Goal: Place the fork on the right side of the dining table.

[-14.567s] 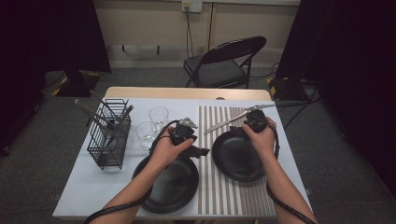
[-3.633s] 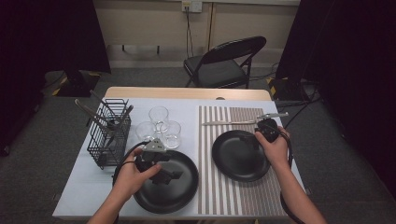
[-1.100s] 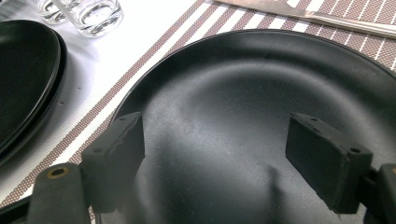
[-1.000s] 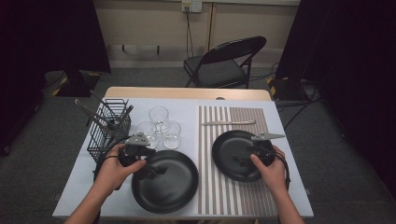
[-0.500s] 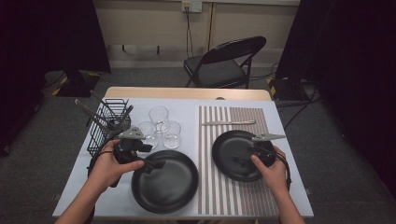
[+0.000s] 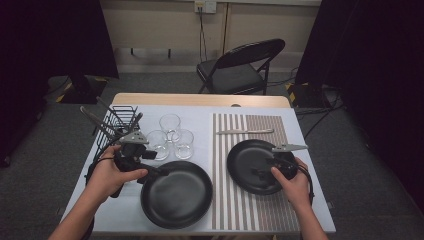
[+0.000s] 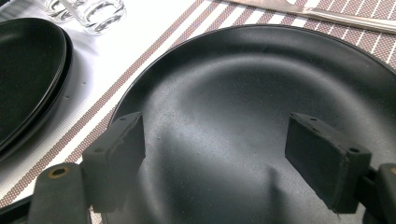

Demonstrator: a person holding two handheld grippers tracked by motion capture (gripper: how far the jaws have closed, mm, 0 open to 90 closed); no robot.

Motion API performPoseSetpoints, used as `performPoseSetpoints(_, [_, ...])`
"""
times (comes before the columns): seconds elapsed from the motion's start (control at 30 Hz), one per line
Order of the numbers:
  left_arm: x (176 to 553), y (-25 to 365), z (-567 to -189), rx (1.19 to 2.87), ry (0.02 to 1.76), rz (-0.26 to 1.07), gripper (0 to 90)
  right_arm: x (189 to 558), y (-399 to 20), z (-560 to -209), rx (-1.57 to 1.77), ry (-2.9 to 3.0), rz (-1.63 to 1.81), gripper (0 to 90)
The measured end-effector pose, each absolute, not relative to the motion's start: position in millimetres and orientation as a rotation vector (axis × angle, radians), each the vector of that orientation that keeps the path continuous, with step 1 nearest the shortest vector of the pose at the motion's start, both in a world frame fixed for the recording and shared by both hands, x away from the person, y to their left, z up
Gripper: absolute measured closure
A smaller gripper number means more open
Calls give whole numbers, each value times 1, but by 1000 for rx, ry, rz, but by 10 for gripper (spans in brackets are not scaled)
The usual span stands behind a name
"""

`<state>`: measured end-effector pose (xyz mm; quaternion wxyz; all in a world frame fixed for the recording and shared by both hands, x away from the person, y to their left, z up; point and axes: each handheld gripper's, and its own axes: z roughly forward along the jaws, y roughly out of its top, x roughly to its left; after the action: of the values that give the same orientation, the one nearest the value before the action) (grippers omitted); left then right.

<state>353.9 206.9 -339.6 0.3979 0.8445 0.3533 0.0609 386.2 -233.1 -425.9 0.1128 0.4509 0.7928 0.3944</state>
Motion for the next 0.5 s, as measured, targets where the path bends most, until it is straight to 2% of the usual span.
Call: performPoseSetpoints(0.5, [359, 213, -326, 2134, 901, 187, 235, 383, -238, -427, 1321, 2332, 1153, 197])
